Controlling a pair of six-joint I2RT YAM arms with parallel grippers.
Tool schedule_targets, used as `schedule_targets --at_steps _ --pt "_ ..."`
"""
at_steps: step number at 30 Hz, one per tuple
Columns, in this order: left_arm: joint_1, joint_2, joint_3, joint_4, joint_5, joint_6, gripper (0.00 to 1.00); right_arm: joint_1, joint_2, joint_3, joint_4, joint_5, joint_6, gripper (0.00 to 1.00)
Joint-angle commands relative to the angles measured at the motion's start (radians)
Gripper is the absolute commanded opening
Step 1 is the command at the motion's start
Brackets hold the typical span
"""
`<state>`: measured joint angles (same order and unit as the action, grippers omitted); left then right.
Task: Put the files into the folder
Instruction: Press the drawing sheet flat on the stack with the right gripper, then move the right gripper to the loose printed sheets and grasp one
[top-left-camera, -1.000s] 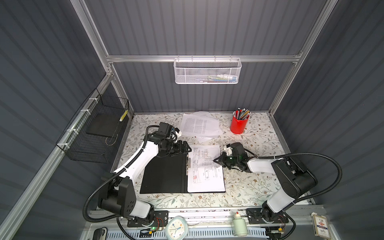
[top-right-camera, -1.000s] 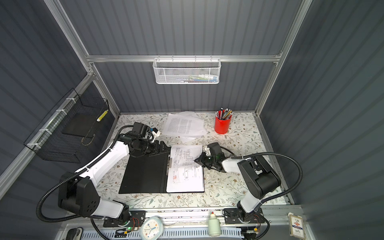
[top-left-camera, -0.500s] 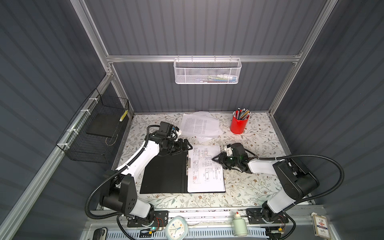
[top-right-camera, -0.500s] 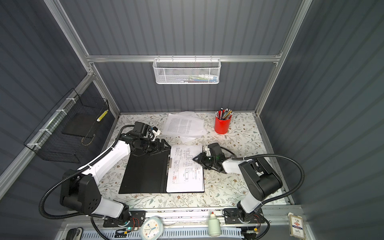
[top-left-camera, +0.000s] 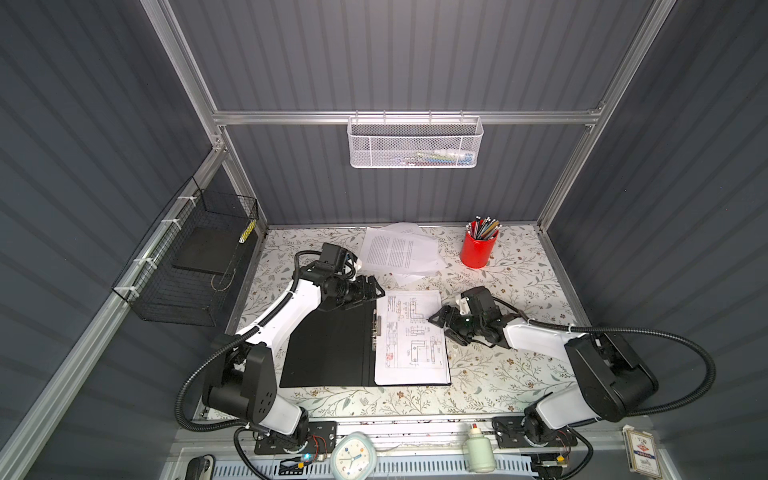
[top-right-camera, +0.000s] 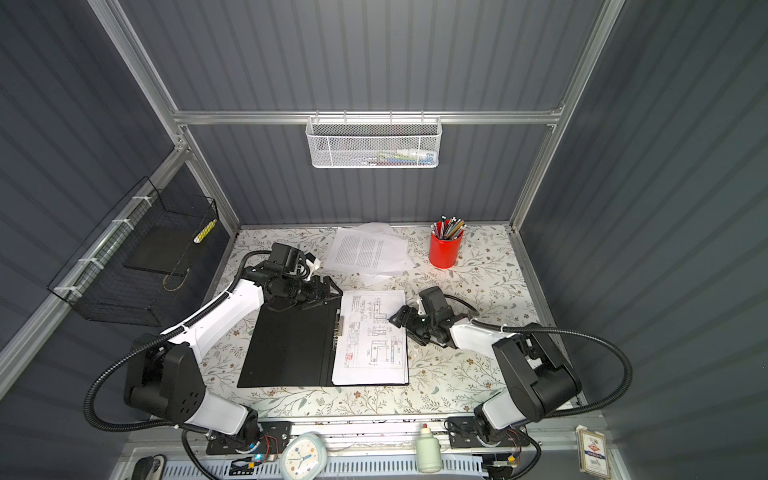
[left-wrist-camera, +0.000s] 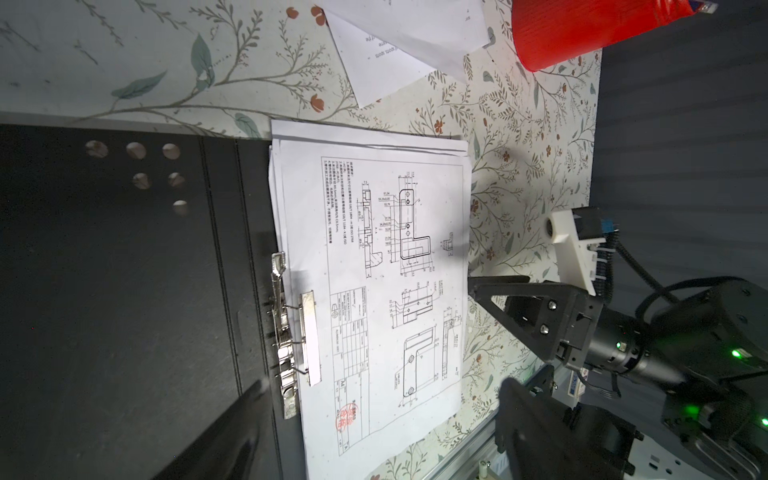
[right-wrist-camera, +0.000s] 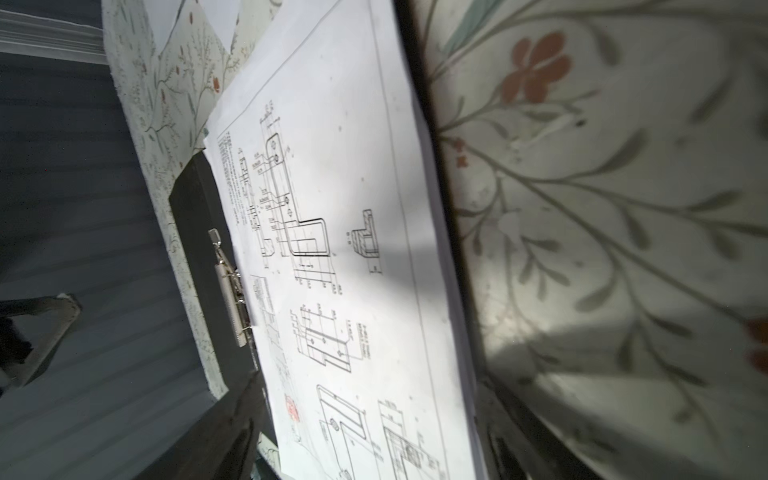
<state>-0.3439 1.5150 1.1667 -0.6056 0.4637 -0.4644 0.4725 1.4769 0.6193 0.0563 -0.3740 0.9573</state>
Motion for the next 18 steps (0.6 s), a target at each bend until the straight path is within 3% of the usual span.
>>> schedule_targets --at_steps 1,5,9,18 --pt "0.01 -0.011 0.017 -0.02 -0.014 0.007 0.86 -0.01 -0.042 0.053 -0.144 0.087 -0.066 0.83" --pt "0.011 -0.014 0.015 -0.021 -0.011 0.01 0.86 -0.032 -0.025 0.135 -0.189 0.09 -0.106 0.84" --pt "0.011 -0.019 0.011 -0.016 -0.011 0.004 0.86 -0.061 0.071 0.234 -0.156 0.003 -0.078 0.76" --pt "0.011 -0.03 -0.016 0.017 0.013 -0.022 0.86 -0.091 0.303 0.445 -0.016 0.016 0.154 0.55"
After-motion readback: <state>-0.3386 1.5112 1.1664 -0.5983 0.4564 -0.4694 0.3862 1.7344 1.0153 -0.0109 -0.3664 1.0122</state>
